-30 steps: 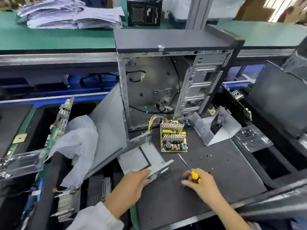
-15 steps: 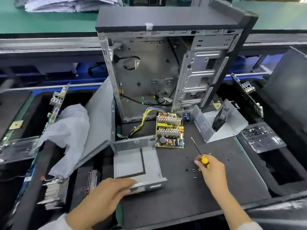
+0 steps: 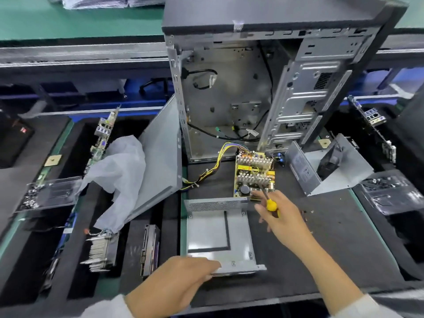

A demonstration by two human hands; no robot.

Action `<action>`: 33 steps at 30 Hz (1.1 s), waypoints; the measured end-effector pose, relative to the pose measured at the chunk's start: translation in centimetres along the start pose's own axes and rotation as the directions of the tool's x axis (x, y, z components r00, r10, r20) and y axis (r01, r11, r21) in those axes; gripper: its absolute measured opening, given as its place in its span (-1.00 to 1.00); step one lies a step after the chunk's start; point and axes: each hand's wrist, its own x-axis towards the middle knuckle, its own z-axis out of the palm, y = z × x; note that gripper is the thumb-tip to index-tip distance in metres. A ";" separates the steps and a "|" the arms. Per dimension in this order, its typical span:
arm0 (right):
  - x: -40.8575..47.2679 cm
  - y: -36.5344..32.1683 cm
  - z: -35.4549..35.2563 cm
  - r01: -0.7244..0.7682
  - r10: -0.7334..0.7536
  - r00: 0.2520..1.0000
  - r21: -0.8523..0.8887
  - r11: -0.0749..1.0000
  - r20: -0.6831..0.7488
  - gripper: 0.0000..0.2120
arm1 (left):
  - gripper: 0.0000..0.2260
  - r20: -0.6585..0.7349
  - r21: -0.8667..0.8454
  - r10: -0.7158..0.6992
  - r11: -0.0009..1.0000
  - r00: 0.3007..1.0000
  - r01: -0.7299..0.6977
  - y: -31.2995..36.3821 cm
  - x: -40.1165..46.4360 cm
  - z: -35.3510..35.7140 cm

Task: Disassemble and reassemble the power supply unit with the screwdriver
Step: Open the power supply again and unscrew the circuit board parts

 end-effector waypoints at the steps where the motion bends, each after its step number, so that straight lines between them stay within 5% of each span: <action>1: 0.5 -0.2 0.2 0.010 -0.010 0.999 -0.014 1.000 -0.032 -0.86 | -0.75 0.035 -0.033 -0.006 0.999 0.999 0.007 0.2 0.4 0.0; 5: 4.7 -0.4 -2.6 0.104 -0.197 0.935 -0.302 0.948 -0.295 -0.78 | -0.56 0.110 -0.110 -0.088 0.989 0.990 0.100 -0.2 2.2 -2.3; 10: 10.2 -0.7 -3.9 0.184 -0.126 0.983 -0.691 0.700 0.134 -0.56 | -0.74 -0.101 -0.153 -0.111 0.984 0.989 0.095 -1.3 6.1 -6.4; 15: 11.7 0.3 -4.0 0.233 -0.252 0.966 -0.640 0.732 0.063 -0.57 | -0.84 -0.153 -0.159 -0.141 0.980 0.978 0.117 -2.1 7.5 -7.0; 20: 13.9 -0.5 -3.4 0.196 -0.172 0.977 -0.841 0.504 0.124 -0.74 | -0.84 -0.143 -0.170 -0.185 0.972 0.972 0.160 -2.3 7.6 -6.6; 29: 11.2 -6.5 -7.9 0.193 -0.315 0.947 -0.897 0.399 0.064 -0.74 | -0.87 -0.139 -0.322 -0.248 0.927 0.959 0.193 -2.6 7.9 -7.3; 33: 6.1 -10.3 -9.6 0.071 -0.306 0.943 -0.819 0.569 -0.131 -0.75 | -0.71 -0.120 -0.402 -0.289 0.889 0.950 0.220 -1.9 8.3 -7.3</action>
